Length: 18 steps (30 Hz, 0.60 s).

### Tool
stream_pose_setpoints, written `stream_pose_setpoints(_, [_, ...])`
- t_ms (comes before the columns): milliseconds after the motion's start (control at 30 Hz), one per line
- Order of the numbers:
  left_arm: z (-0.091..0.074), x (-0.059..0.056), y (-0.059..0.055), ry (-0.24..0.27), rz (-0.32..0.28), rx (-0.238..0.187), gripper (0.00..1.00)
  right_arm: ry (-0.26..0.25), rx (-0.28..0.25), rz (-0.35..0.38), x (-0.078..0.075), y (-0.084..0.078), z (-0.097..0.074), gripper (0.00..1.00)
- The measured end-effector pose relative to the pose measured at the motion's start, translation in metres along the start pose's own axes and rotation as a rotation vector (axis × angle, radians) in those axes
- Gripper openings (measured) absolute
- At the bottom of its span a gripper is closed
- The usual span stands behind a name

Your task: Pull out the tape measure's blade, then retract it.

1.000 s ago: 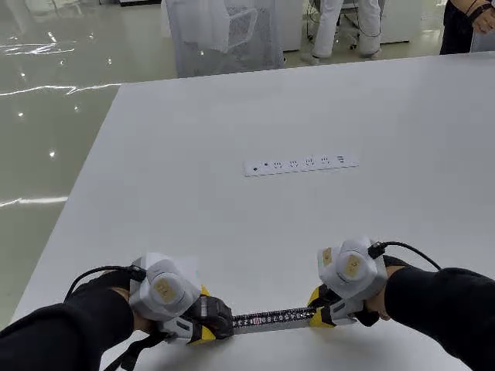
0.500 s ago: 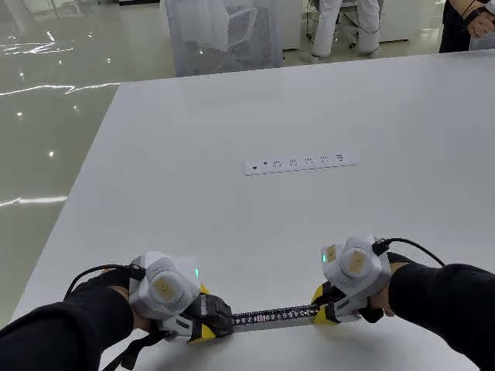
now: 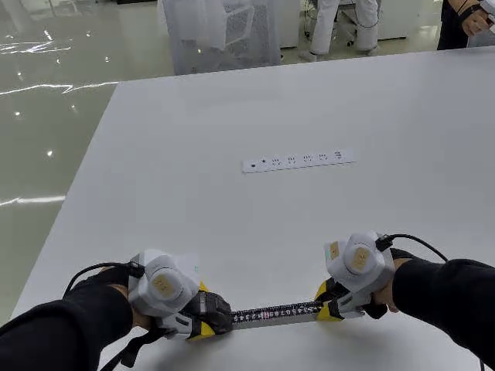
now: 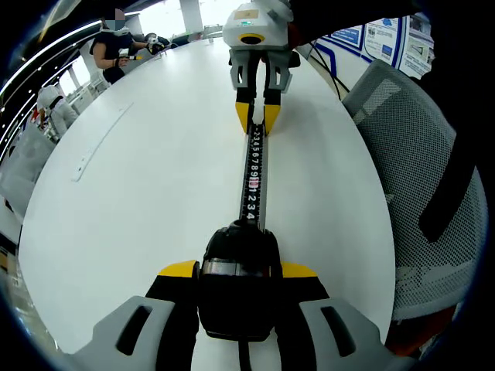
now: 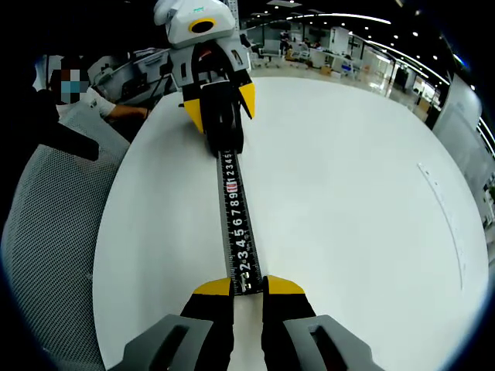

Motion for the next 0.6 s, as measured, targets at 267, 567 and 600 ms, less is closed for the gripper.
stream_pose_setpoints(267, [-0.0001, -0.0004, -0.0002, 0.000, -0.002, -0.001, 0.32, 0.000, 0.000, 0.003, -0.0007, -0.0035, -0.0016, 0.08])
stream_pose_setpoints(567, [-0.0002, -0.0005, -0.0002, -0.001, -0.006, -0.002, 0.32, -0.001, 0.002, 0.003, -0.0013, -0.0069, -0.0040, 0.08])
stream_pose_setpoints(600, [-0.0002, -0.0005, -0.0002, 0.000, -0.005, -0.002, 0.32, 0.000, 0.002, 0.005, -0.0013, -0.0072, -0.0045, 0.08])
Point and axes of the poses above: the centre of the closed fingertips' face, and the gripper's own axes: z roughly forward along the fingers, x roughly to its left, y roughly out of its top, the point moved 4 cm from there along -z, roughly backward along the fingers, and after that the axes turned 6 degrees about x, right-handed, at the moved point
